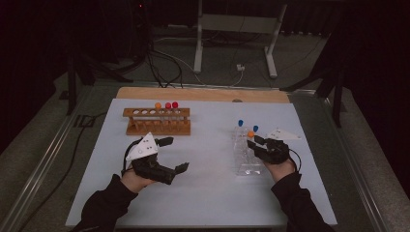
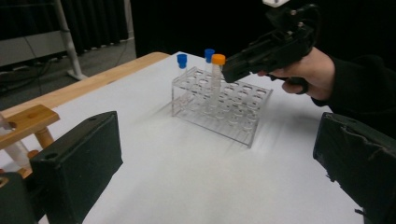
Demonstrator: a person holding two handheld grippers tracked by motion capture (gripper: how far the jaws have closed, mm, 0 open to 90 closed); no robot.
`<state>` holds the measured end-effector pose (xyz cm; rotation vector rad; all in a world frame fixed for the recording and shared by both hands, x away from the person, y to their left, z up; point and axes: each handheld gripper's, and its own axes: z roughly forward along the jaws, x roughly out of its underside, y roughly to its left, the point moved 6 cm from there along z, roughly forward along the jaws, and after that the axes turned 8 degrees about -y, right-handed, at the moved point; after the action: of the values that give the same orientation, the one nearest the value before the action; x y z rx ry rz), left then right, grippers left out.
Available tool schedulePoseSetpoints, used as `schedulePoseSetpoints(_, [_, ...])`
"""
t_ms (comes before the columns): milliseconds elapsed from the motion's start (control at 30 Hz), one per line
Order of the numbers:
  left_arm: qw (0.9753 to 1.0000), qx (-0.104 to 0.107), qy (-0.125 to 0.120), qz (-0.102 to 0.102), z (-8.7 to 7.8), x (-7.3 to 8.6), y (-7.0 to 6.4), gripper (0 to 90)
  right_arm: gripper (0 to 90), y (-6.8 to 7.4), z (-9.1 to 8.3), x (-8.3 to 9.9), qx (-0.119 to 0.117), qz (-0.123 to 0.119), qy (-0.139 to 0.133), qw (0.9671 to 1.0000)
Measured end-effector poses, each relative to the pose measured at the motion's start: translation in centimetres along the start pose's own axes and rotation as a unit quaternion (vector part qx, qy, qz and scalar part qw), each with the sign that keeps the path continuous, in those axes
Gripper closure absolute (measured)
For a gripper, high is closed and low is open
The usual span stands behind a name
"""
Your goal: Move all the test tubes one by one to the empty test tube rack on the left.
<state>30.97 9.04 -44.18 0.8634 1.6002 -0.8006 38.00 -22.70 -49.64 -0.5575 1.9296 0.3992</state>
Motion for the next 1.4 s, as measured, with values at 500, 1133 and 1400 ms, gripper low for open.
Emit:
schedulePoseSetpoints(500, [0.9999, 0.004, 0.0, -0.009, -0.1, 0.1, 0.3, 2.0, 74.1, 0.0, 0.9, -0.3, 0.006, -0.009, 0.004, 0.9999])
schedulePoseSetpoints(1133, [0.9997, 0.018, 0.004, -0.018, 0.1, -0.1, 0.0, 2.1, 74.5, 2.9, -3.9, -5.9, -0.007, -0.059, -0.09, 0.9941])
schedulePoseSetpoints(1400, [0.9996, 0.022, 0.002, -0.02, 0.1, -0.1, -0.2, 2.2, 74.5, 6.1, -3.0, -5.2, -0.068, -0.067, -0.075, 0.9927])
